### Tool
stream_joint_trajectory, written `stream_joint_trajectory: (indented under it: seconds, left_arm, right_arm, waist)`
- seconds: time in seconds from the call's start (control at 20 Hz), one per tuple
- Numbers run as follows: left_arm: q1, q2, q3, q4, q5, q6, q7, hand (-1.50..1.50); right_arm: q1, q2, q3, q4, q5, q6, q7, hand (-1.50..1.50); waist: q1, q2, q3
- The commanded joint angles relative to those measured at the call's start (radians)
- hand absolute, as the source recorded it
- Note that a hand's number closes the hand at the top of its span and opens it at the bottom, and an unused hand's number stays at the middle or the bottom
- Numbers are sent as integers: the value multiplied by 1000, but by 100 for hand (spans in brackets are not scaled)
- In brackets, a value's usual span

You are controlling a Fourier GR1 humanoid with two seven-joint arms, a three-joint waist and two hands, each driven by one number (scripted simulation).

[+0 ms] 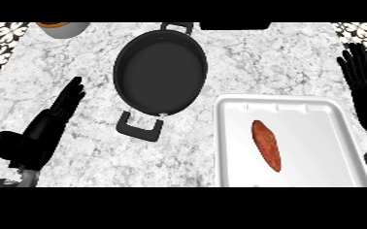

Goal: Pick the sweet potato from the tray and place it in the pot

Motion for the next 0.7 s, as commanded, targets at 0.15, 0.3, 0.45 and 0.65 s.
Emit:
stream_joint_trajectory:
  seconds: [0.15, 0.3, 0.45, 0.65]
  left_arm:
    - [-45, -140, -43, 31, 72, -64, 59, 0]
    - [-19, -172, -65, 16, 114, -62, 78, 0]
    - [-17, -205, -97, 33, 139, -97, 91, 0]
    - [-47, -233, -71, 41, 159, -84, 141, 0]
  right_arm:
    - [-131, -6, 49, 252, 123, 65, -43, -150]
    - [16, -208, 117, 276, 400, -84, 49, -150]
    - [21, -66, 210, 342, 477, -222, 197, -150]
    - [-59, -39, 335, 313, 612, -188, 271, -150]
  waist:
    - [32, -13, -2]
    - [5, 18, -28]
    - [34, -8, -6]
    - [26, -21, -3]
